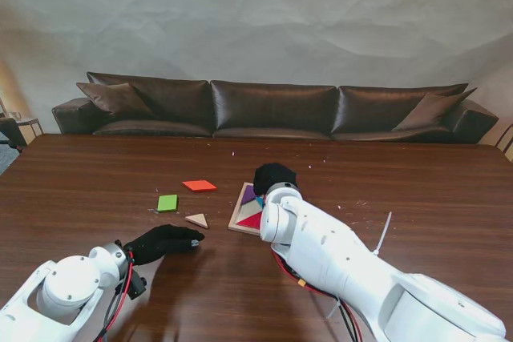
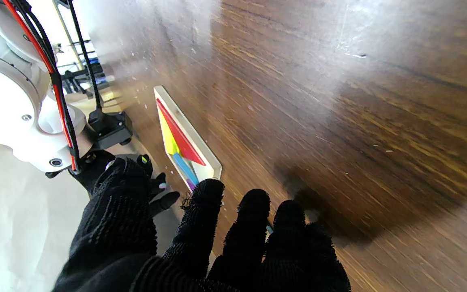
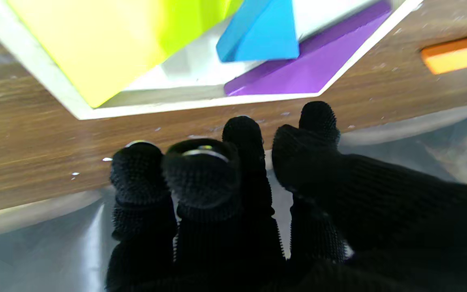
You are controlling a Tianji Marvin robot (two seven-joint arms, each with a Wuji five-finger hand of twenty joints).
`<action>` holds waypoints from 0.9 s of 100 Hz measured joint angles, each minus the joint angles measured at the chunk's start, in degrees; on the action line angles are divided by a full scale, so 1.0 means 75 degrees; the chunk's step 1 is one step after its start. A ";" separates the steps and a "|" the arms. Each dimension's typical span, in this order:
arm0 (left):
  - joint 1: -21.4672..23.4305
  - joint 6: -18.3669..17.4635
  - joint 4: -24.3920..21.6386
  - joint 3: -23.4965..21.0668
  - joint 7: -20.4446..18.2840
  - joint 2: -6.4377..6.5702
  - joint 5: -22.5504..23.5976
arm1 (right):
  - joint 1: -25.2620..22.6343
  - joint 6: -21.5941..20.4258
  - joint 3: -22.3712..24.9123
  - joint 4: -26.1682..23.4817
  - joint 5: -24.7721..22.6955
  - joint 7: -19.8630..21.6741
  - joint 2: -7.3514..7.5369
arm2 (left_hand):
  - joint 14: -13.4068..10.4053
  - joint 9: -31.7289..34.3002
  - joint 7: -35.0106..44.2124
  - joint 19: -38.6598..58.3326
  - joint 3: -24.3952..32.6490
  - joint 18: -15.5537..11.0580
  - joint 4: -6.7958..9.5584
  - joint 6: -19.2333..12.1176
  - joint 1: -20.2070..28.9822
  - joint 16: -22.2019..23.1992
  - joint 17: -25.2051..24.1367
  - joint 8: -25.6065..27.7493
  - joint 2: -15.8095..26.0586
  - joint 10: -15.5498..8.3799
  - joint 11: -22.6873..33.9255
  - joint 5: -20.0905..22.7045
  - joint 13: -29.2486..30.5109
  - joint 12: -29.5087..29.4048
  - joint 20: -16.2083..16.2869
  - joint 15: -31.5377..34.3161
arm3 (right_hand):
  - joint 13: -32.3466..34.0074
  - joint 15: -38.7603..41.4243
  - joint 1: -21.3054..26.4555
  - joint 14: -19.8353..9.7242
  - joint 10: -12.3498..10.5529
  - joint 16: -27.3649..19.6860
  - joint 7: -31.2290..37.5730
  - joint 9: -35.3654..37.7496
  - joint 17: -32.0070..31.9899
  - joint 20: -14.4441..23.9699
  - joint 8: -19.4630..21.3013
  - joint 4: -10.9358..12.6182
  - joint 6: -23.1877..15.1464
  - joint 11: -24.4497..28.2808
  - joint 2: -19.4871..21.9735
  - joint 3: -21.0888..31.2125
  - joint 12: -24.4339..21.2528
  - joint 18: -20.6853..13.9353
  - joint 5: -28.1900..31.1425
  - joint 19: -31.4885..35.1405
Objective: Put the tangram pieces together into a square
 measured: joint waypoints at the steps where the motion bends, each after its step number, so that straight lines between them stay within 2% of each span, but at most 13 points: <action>1: -0.0003 -0.0002 0.0003 0.0002 0.0000 0.0000 0.0000 | -0.0003 -0.0018 -0.0014 -0.0036 -0.0014 0.0044 0.0023 | 0.0000 0.0000 0.0000 0.0001 0.0000 0.0000 0.0000 0.0000 0.0000 0.0000 0.0000 0.0000 0.0000 0.0000 0.0000 0.0000 0.0000 0.0000 0.0000 0.0000 | 0.0000 0.0043 0.0002 0.0000 -0.0010 0.0014 -0.0038 0.0000 0.0000 0.0014 0.0029 0.0000 -0.0021 0.0079 -0.0005 0.0000 0.0042 0.0001 0.0041 0.0001; 16: -0.0041 -0.0023 0.0036 0.0030 -0.0006 0.0002 0.0000 | -0.0006 -0.0547 -0.0339 -0.0326 -0.0466 0.0539 0.0337 | 0.0000 0.0004 0.0000 0.0021 0.0000 0.0000 0.0000 0.0000 0.0115 0.0000 0.0000 0.0000 0.0000 0.0000 0.0000 0.0000 0.0007 0.0012 0.0000 0.0001 | 0.0000 0.0593 0.0359 0.0000 -0.0112 0.0296 -0.0832 0.0001 0.0000 0.0125 0.0928 -0.0002 -0.0320 0.0399 0.0199 -0.0173 0.0783 0.0005 0.0204 0.0001; 33: -0.0056 -0.0043 0.0051 0.0037 -0.0013 0.0002 0.0008 | -0.0010 -0.0825 -0.0485 -0.0486 -0.0621 0.0706 0.0547 | 0.0000 0.0014 0.0000 0.0040 0.0000 0.0002 0.0000 0.0000 0.0115 0.0000 0.0001 0.0000 0.0000 0.0000 0.0000 0.0001 0.0018 0.0014 0.0001 0.0001 | 0.0000 0.0809 0.0362 -0.0018 -0.0112 0.0378 -0.1028 0.0001 0.0000 0.0135 0.1029 -0.0002 -0.0504 0.0473 0.0330 -0.0188 0.0980 0.0005 0.0307 0.0007; 55: -0.0116 -0.0066 0.0094 0.0065 -0.0040 0.0004 0.0032 | 0.0021 -0.0953 -0.0733 -0.0501 -0.0930 0.0807 0.0639 | 0.0000 0.0071 0.0000 0.0113 0.0000 0.0018 0.0000 0.0000 0.0115 0.0001 0.0045 0.0000 0.0000 0.0000 0.0000 0.0001 0.0093 0.0014 0.0002 0.0006 | 0.0000 0.0861 0.0362 -0.0099 -0.0114 0.0386 -0.1058 -0.0005 0.0000 0.0152 0.1030 -0.0002 -0.0511 0.0480 0.0330 -0.0203 0.1063 0.0004 0.0274 0.0085; 90: -0.0206 -0.0083 0.0128 0.0096 -0.0129 0.0012 0.0084 | 0.0151 -0.1089 -0.0966 -0.0307 -0.1069 0.0876 0.0617 | 0.0108 0.0077 0.0000 0.0156 0.0000 0.0159 0.0000 0.0000 0.0115 0.0003 0.0079 0.0000 0.0000 0.0001 0.0000 0.0001 0.0106 0.0014 0.0004 0.0079 | 0.0000 0.0938 0.0362 -0.0176 -0.0156 0.0389 -0.1304 -0.0017 0.0000 0.0163 0.1021 -0.0002 -0.0592 0.0480 0.0331 -0.0210 0.1064 -0.0007 0.0077 0.0093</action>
